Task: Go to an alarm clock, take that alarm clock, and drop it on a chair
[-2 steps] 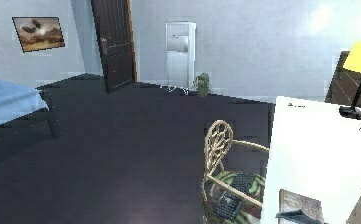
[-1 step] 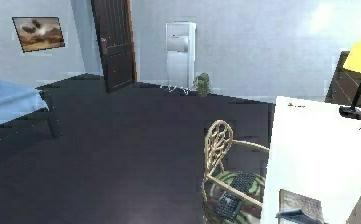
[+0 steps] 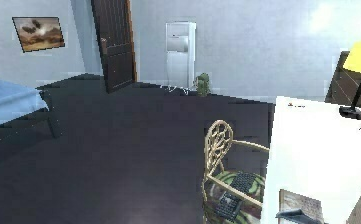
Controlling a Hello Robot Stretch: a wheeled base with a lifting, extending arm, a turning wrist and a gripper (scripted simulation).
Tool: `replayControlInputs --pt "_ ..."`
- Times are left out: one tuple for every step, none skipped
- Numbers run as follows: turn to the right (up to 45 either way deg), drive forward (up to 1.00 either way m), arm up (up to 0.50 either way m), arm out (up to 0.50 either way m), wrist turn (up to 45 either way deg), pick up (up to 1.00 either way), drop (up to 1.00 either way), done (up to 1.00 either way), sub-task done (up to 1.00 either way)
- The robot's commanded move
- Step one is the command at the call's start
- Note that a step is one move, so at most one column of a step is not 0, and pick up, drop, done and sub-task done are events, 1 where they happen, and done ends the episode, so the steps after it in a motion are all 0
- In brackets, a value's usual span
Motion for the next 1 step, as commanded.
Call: replayControlInputs --pt "0.0 0.00 0.00 0.00 0.0 0.00 0.00 1.00 0.00"
